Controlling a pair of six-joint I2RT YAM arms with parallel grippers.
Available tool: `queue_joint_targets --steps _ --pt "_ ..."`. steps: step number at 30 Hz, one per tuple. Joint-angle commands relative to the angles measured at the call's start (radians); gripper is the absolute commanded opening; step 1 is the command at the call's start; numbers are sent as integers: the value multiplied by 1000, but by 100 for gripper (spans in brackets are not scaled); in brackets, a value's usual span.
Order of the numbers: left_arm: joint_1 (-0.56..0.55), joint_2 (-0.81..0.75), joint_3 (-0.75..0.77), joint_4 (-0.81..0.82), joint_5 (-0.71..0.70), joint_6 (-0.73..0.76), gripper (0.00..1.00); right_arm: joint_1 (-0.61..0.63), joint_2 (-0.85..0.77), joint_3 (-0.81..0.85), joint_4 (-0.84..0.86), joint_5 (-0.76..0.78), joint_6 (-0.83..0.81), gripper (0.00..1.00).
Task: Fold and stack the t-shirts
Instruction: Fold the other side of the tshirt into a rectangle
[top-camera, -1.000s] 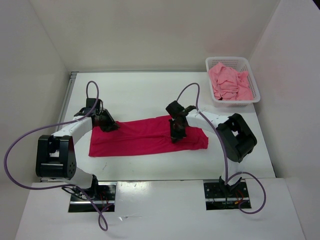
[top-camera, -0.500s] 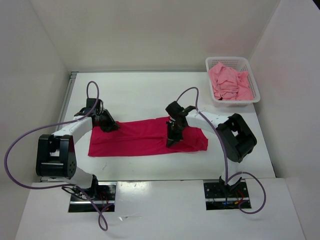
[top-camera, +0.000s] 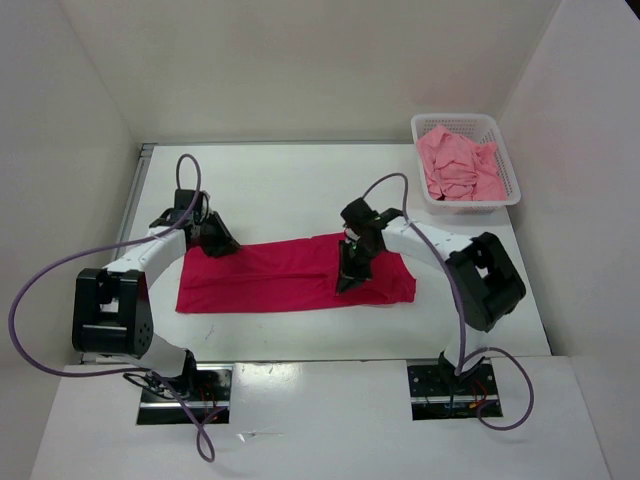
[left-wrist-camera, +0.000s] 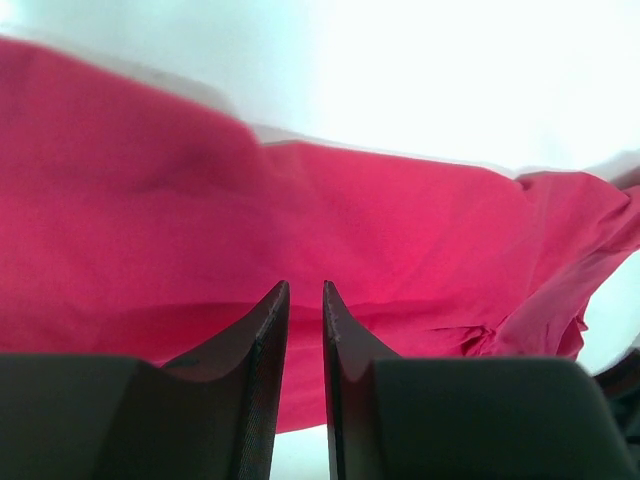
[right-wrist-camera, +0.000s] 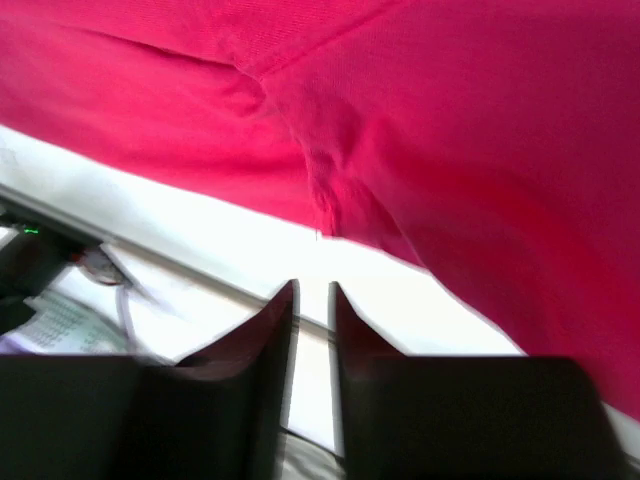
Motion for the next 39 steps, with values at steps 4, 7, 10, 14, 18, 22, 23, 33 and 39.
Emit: queue_joint_targets --steps 4,7,10,14,18,22,23,33,39 --pt "-109 56 101 -8 -24 50 28 -211 -124 4 -21 114 -67 6" --pt "-193 112 125 -8 4 50 28 -224 -115 -47 14 215 -54 4" --pt "-233 137 137 4 16 50 30 -224 -115 -105 47 162 -42 4" --pt "-265 148 127 26 25 41 30 -224 -126 -182 76 152 -14 4" --pt "-265 169 106 35 13 50 31 -224 -136 -233 85 142 -5 4" --pt "-216 189 49 44 -22 29 31 -202 -136 -260 94 142 38 4" --pt "-198 189 40 53 -7 29 31 -187 -136 -277 94 142 65 4" --pt "-47 96 6 26 10 -4 34 -239 -198 -38 -5 203 -3 26" --pt "-47 65 39 16 -19 -4 35 -302 -43 83 171 232 -28 13"
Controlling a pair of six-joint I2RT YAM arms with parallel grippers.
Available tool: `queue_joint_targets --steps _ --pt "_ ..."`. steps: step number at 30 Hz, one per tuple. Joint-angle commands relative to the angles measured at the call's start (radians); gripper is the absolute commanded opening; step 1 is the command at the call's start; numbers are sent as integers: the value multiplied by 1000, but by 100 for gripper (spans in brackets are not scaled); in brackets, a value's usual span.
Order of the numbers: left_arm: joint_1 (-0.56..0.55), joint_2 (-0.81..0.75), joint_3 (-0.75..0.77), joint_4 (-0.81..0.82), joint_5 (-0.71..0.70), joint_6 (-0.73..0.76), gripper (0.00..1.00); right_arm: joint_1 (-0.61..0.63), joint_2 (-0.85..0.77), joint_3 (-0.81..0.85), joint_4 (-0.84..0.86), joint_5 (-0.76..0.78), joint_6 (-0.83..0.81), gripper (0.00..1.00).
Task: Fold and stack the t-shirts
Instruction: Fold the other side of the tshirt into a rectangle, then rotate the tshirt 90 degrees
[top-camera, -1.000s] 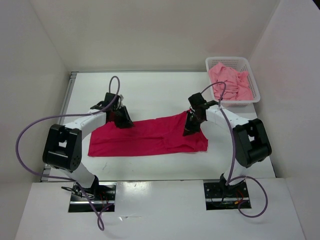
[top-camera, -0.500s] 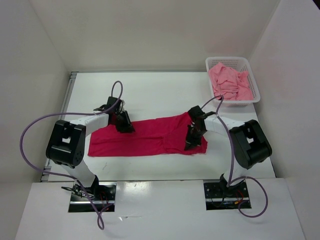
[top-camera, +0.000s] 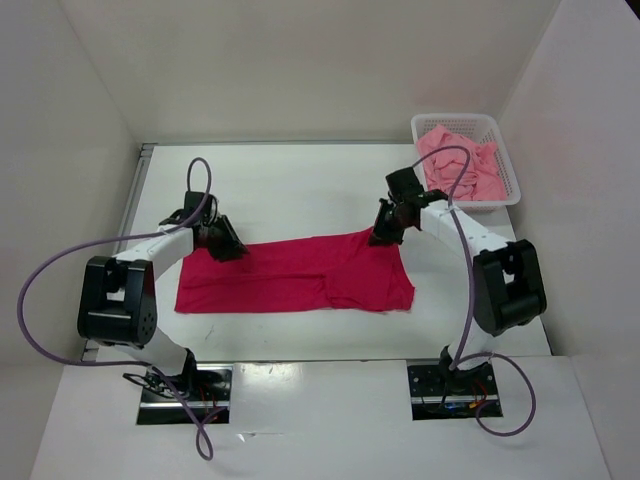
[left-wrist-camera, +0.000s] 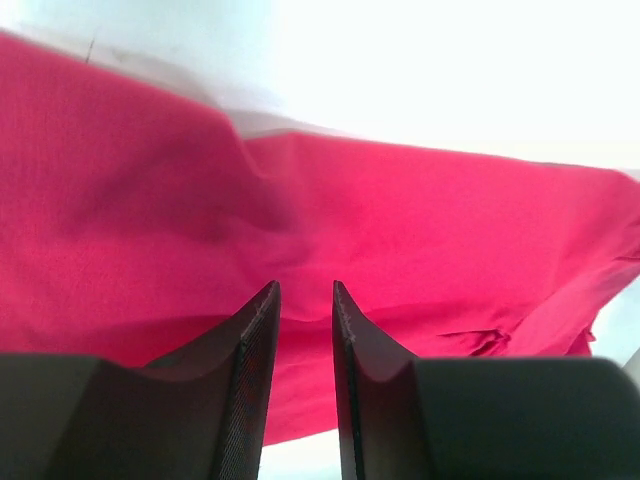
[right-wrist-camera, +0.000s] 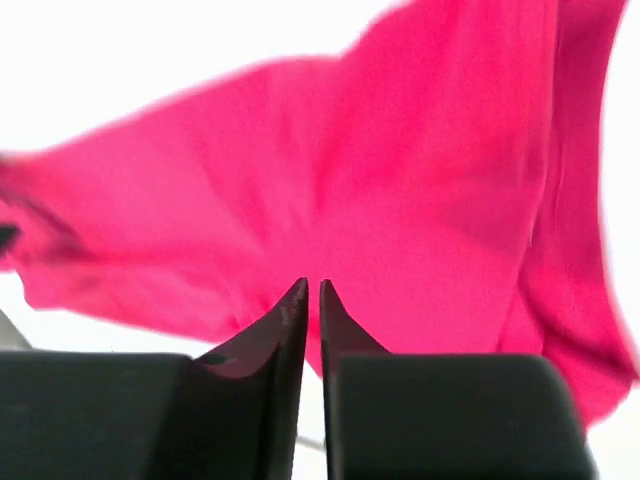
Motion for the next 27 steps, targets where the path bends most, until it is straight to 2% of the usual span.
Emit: queue_joint_targets --steps 1,4,7,10,16,18,22,24,27 --pt "0 -1 31 -1 -13 -1 35 -21 103 69 122 61 -26 11" --pt "32 50 0 23 7 -22 35 -35 199 81 204 122 -17 5" --pt "91 77 -33 57 44 -42 35 -63 294 115 193 155 -17 2" --pt "163 87 -46 66 53 -42 35 -92 308 115 193 218 -17 1" --pt "318 98 -78 66 82 -42 37 -164 328 169 173 227 -19 1" --pt "327 98 -67 66 82 -42 37 -164 328 212 173 154 -34 3" --pt "318 3 -4 35 96 -42 37 -140 278 247 141 103 -43 17" --pt "273 -71 45 12 61 -8 36 -126 215 247 129 103 -52 21" --pt "172 -113 68 -34 32 22 29 -126 125 174 117 55 -52 25"
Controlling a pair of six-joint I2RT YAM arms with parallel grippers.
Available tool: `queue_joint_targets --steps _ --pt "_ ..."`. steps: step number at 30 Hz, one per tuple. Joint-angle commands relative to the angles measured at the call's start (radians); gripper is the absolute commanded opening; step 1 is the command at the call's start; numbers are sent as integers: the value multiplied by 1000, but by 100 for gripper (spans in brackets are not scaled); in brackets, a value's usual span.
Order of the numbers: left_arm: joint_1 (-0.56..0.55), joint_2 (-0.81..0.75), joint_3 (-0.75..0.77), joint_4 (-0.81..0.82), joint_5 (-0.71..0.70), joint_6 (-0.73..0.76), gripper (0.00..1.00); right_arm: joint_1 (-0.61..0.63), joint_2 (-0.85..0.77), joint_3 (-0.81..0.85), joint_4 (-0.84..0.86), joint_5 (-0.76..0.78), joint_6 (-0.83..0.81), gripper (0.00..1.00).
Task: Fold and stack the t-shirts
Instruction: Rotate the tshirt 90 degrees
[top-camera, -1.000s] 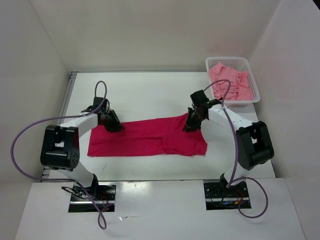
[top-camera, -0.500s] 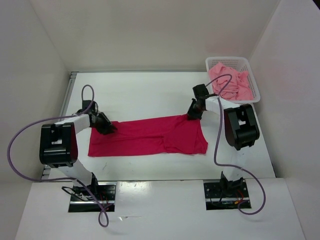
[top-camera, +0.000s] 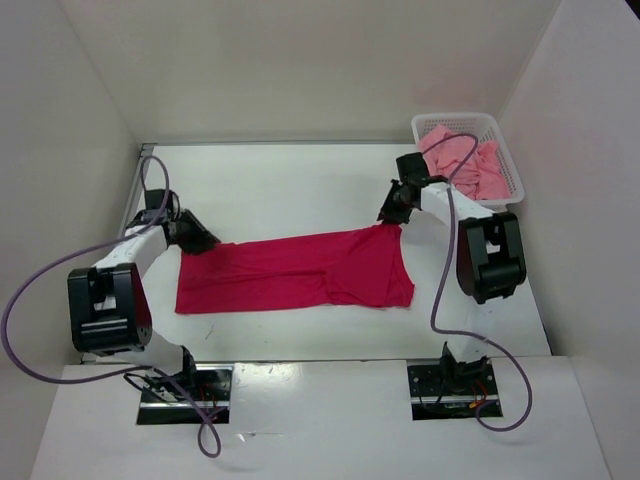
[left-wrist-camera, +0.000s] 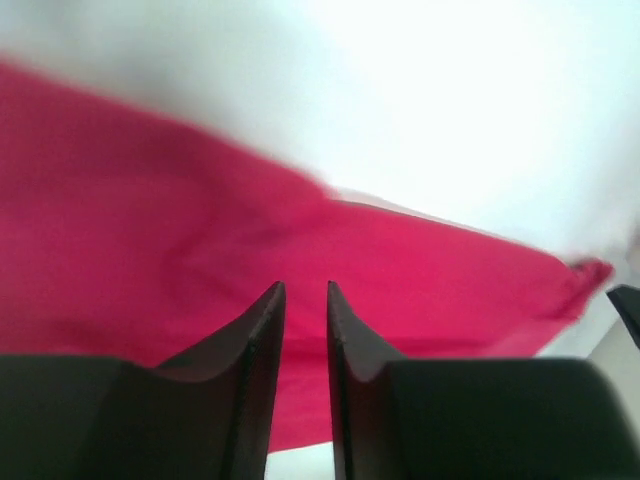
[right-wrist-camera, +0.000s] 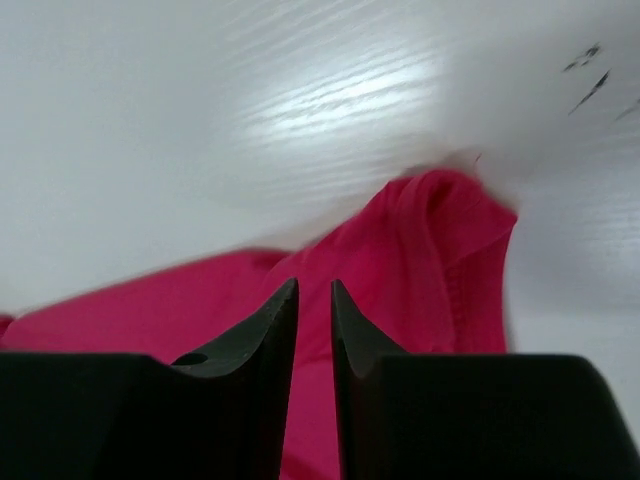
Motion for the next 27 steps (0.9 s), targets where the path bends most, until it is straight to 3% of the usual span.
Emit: queue_joint_targets --steps 1,4,5,7,10,15,21,24,26,27 --pt "-107 -78 65 -37 -23 52 24 12 -159 -44 -32 -59 -18 25" --pt "-224 -78 16 -23 -23 43 16 59 -199 -162 -32 -94 -18 14" --pt "-253 -67 -24 -11 -23 32 10 104 -213 -181 -32 -94 -8 6" --pt "-315 -52 -52 11 -32 20 5 156 -213 -227 -32 -94 6 1" --pt "-324 -19 -64 23 -32 11 1 227 -175 -276 -14 -94 43 0" --pt "-333 -39 11 -4 -43 43 0 237 -112 -285 20 -81 69 0" --pt "-342 -48 104 -27 19 43 3 225 152 -36 -27 -27 5 0" --pt "-353 -48 135 -38 29 43 4 216 367 229 -66 -18 -23 0" --pt "-362 -48 167 -52 49 43 4 216 501 559 -151 -28 -32 0" --pt "-362 -48 177 -67 58 43 4 216 657 701 -197 -37 -41 0"
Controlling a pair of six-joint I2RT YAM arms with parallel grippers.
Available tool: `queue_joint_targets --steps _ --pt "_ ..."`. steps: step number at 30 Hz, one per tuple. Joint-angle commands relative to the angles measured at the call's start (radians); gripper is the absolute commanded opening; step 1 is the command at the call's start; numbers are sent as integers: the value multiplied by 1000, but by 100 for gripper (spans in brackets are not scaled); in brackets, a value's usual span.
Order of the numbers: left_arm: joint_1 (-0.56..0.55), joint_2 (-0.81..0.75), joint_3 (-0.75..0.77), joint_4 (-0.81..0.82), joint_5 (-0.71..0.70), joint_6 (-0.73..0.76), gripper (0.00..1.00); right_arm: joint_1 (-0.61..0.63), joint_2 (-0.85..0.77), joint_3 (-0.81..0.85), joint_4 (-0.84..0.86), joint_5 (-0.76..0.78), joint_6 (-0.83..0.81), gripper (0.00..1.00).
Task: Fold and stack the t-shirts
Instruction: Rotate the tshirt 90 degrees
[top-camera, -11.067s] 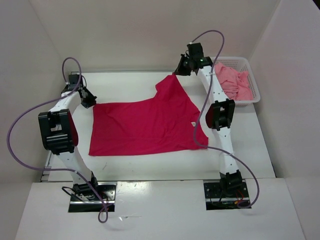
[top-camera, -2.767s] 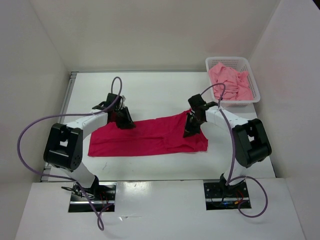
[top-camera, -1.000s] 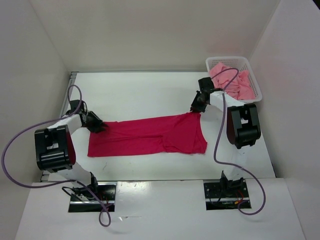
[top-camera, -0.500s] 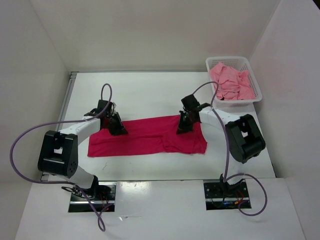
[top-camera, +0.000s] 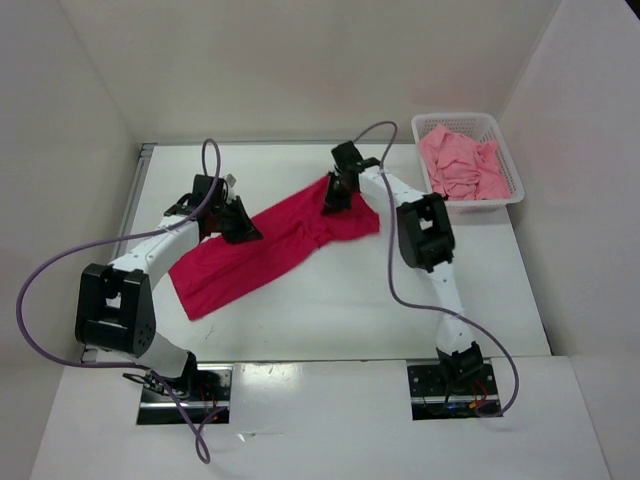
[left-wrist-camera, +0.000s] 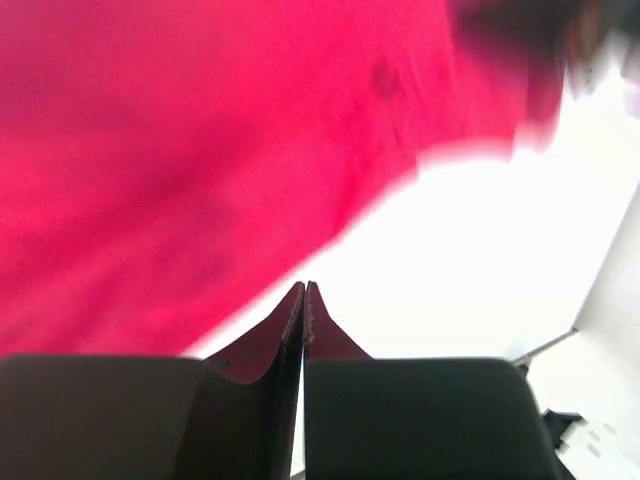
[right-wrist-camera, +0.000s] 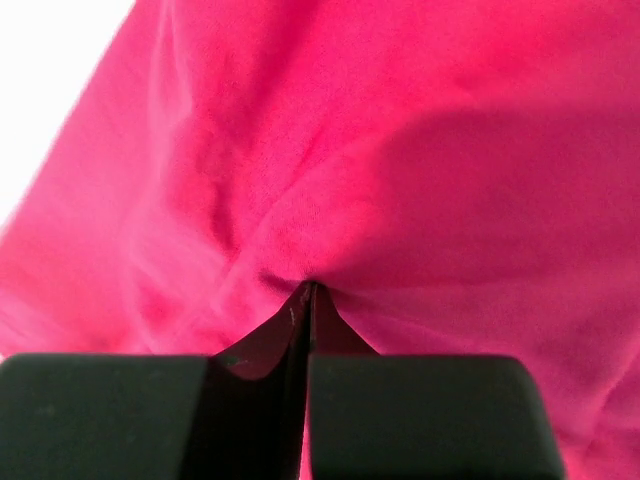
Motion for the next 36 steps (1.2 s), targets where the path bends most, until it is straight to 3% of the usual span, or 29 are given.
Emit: queue_joint_targets --steps 1,3,6,8,9,11,12,14,15,17,18,19,21,22,25,26,27,30,36 --pt "-21 -20 61 -34 48 12 4 -9 350 620 -121 64 -52 0" --pt "-30 -20 81 -72 48 12 4 -19 551 1069 -283 64 -35 0" --pt "-30 -40 104 -100 39 12 5 -39 504 1103 -221 -38 40 1" --pt "-30 -40 104 -114 28 21 6 -19 467 1185 -297 77 -55 5" --pt "-30 -40 104 -114 28 21 6 -19 442 1220 -334 88 -72 13" --pt "-30 -26 125 -114 28 21 8 -19 280 1130 -327 48 -81 24" --pt "-30 -26 125 -114 28 21 8 -10 214 1010 -302 48 -99 35" --pt "-30 -16 141 -104 19 12 9 1 4 847 -195 65 -112 42" --pt "-30 -16 153 -104 7 12 10 10 -68 636 -146 56 -112 45" --pt "-20 -16 153 -95 -7 12 11 21 -256 419 1 3 -91 46" --pt "-7 -26 153 -95 -7 12 11 32 -302 224 38 -15 -57 46" --pt "10 -35 124 -85 -7 12 11 68 -340 134 73 -15 -43 33" --pt "74 -48 101 -85 -7 30 11 127 -405 -79 175 -27 -20 18" --pt "95 -48 90 -85 -7 30 11 188 -405 -122 193 -41 10 6" --pt "217 -71 61 -109 -19 87 12 335 -321 -226 323 -55 87 4" --pt "229 -81 50 -118 -28 87 14 360 -302 -226 346 -64 124 9" --pt "243 -81 50 -118 -28 87 15 395 -282 -226 366 -64 141 24" --pt "270 -91 4 -118 -28 96 19 446 -189 -200 411 -84 181 46" --pt "301 -109 -39 -118 -39 96 25 457 -49 -168 440 -114 267 53"
